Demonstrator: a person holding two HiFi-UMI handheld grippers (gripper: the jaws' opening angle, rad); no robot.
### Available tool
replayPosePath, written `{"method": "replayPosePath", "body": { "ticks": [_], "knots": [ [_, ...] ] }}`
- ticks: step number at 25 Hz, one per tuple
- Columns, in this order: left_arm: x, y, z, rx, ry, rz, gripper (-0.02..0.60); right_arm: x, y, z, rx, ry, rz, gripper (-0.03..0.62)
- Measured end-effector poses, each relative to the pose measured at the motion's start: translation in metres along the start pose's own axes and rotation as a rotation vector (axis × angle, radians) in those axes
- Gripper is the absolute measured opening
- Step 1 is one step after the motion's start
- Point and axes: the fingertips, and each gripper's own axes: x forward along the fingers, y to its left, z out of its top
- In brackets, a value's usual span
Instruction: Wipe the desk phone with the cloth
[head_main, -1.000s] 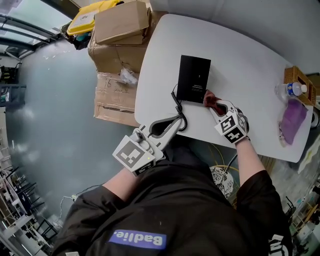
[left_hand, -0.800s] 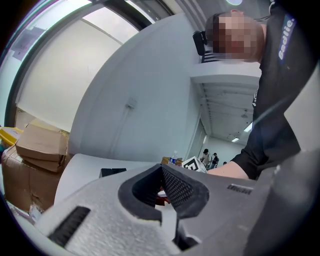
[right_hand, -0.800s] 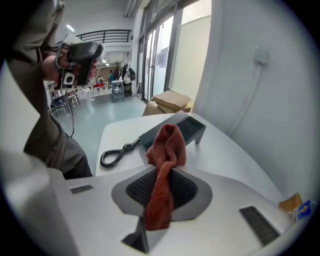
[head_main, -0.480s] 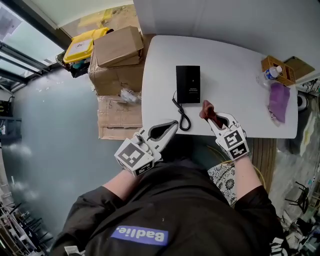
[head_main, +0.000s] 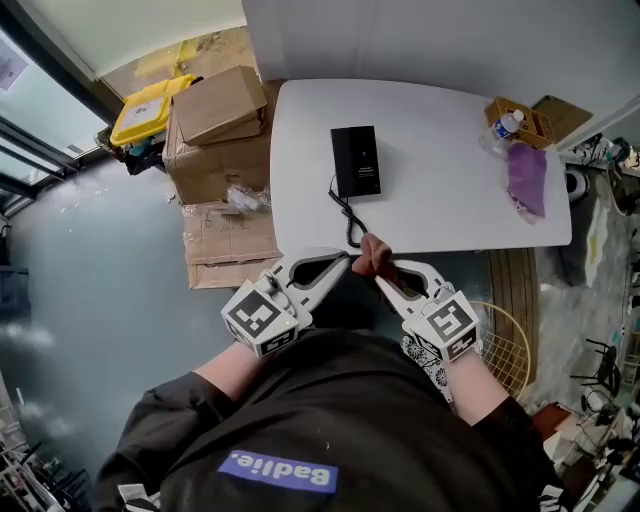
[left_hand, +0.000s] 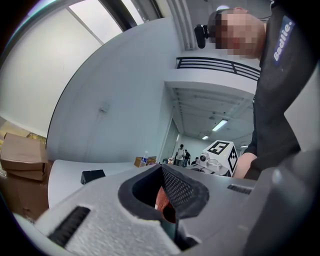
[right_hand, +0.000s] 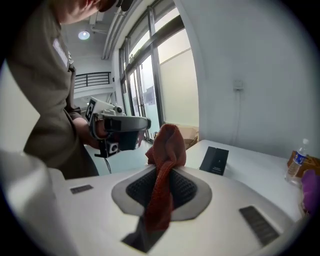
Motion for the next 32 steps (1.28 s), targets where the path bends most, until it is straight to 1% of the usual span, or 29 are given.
{"method": "replayPosePath", "body": {
  "ticks": [2,6,9,12,15,19,22,25,32],
  "knots": [
    [0.001,-0.006,0.003,0.012,0.0,0.006,0.015,-0.008,0.008,0.007,0.003,-0.028,0.022,0.071],
    [0.005,-0.017,0.006,0.005,-0.001,0.046,0.015,-0.021,0.012,0.011,0.002,-0.058,0.063,0.071],
    [0.012,-0.028,0.009,0.005,-0.009,0.06,0.015,-0.033,0.008,0.015,0.0,-0.085,0.072,0.071],
    [0.017,-0.038,0.009,0.032,-0.004,0.057,0.015,-0.039,0.006,0.019,0.001,-0.118,0.079,0.071],
    [0.017,-0.041,0.007,0.041,0.001,0.071,0.015,-0.039,0.009,0.019,0.004,-0.136,0.089,0.071],
    [0.016,-0.044,0.003,0.034,0.004,0.079,0.015,-0.039,0.012,0.016,0.003,-0.137,0.1,0.071],
    [0.018,-0.047,0.001,0.044,0.007,0.073,0.015,-0.041,0.012,0.015,0.004,-0.137,0.102,0.071],
    [0.019,-0.047,0.001,0.029,0.024,0.095,0.015,-0.043,0.01,0.014,0.015,-0.141,0.095,0.071],
    [0.023,-0.056,-0.003,0.034,0.022,0.07,0.015,-0.046,0.014,0.009,0.013,-0.14,0.1,0.071]
  ]
}}
